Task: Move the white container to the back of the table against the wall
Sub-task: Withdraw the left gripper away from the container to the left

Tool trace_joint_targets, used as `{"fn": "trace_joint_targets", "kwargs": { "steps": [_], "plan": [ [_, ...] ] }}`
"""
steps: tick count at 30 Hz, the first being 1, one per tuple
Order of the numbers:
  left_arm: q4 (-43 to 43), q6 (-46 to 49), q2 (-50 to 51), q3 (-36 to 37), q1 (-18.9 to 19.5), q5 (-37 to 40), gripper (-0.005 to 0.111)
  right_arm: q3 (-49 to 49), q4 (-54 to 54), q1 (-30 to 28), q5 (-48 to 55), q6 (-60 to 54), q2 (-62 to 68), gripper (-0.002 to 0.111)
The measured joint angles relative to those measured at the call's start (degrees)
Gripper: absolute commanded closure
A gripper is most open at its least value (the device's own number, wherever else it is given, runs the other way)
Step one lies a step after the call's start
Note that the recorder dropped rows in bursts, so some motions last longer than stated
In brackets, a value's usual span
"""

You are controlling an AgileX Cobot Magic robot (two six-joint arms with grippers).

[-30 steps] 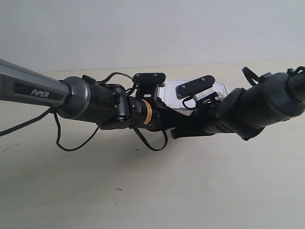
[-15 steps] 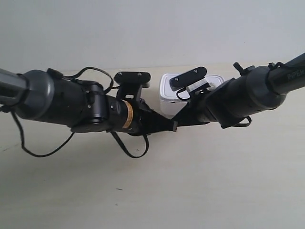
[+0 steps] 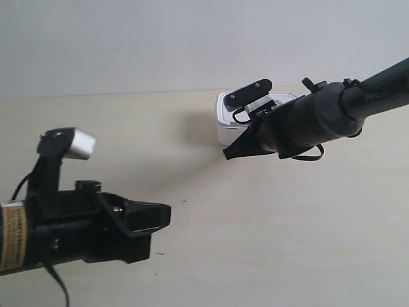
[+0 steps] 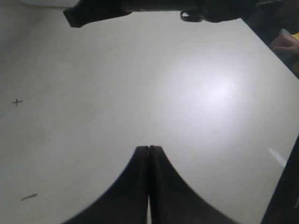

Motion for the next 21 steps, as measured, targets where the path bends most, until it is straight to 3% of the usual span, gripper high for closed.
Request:
{"fn": "trace_joint_targets", "kwargs": {
  "steps": [9, 15, 21],
  "plan": [
    [1.1, -4.6, -29.0, 15.9, 0.0, 6.4, 0.107, -6.2, 3.3, 0.0, -3.6, -4.1, 4.2, 0.108],
    [3.3, -9.2, -38.8, 20.1, 0.0, 8.5, 0.107, -9.2, 7.1, -0.4, -5.2, -9.0, 6.7, 0.108],
    [11.1, -18.5, -45.1, 22.5, 0.0, 9.7, 0.107, -11.6, 8.2, -0.5, -7.7, -10.0, 7.7, 0.108]
  ]
}}
